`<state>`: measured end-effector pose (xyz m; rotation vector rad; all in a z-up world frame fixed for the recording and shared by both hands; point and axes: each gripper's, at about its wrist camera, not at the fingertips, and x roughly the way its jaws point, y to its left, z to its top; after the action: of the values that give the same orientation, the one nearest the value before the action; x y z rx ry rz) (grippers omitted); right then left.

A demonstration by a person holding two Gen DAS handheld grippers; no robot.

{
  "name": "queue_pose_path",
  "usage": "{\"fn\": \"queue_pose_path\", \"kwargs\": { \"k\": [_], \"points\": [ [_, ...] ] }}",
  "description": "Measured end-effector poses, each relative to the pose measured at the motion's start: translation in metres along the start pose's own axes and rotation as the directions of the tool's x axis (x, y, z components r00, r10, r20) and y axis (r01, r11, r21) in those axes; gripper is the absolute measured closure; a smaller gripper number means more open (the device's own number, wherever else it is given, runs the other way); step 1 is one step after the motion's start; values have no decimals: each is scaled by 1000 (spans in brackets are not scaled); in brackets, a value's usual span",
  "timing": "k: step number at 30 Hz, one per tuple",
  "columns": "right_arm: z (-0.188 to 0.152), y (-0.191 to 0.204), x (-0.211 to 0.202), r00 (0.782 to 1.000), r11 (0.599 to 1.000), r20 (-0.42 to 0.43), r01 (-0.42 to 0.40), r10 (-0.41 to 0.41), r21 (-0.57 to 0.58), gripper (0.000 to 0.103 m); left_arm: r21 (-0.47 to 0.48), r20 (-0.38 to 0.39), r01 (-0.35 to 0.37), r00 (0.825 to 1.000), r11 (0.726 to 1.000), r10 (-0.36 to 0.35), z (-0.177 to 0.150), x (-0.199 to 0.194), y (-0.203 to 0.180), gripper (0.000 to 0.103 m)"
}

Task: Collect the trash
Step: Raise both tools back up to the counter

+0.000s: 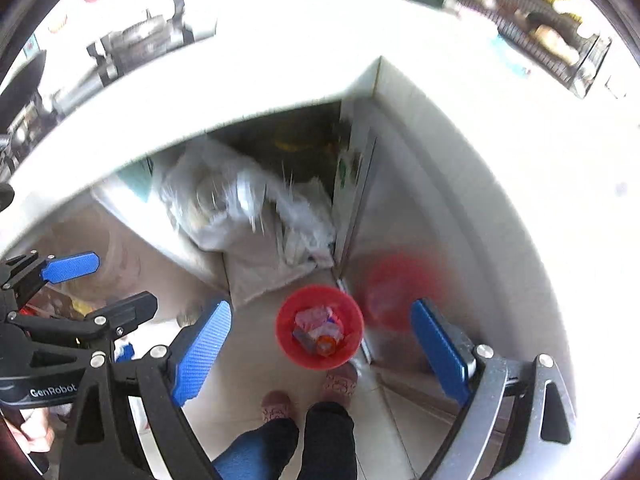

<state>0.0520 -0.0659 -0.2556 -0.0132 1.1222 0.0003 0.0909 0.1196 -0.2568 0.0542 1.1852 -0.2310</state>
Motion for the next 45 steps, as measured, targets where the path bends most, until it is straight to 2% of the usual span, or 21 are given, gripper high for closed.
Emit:
{"fn": "queue_pose_path", "kwargs": {
  "k": [6,11,18,25,34,45],
  "points": [
    [26,-10,-52,995,999,86,46,-44,-15,4,18,79,4,997,1000,-5,32,-50,-12,14],
    [42,-27,-83,986,996,142,91,-90,-4,1,81,119,27,992,996,-36,61,-74,-29,13],
    [59,-59,-108,974,989,173,140,-145,38,1,190,143,34,988,981,-62,100,-94,-62,0],
    [76,-93,-112,973,984,155,158,-170,88,1,244,131,78,985,967,-112,133,-85,-101,0],
    [94,-143,-102,976,975,121,160,-180,155,1,297,109,90,986,951,-128,180,-67,-148,0],
    [132,-203,-85,975,971,122,160,-183,177,1,281,96,95,987,955,-126,237,-40,-196,0]
  ]
}}
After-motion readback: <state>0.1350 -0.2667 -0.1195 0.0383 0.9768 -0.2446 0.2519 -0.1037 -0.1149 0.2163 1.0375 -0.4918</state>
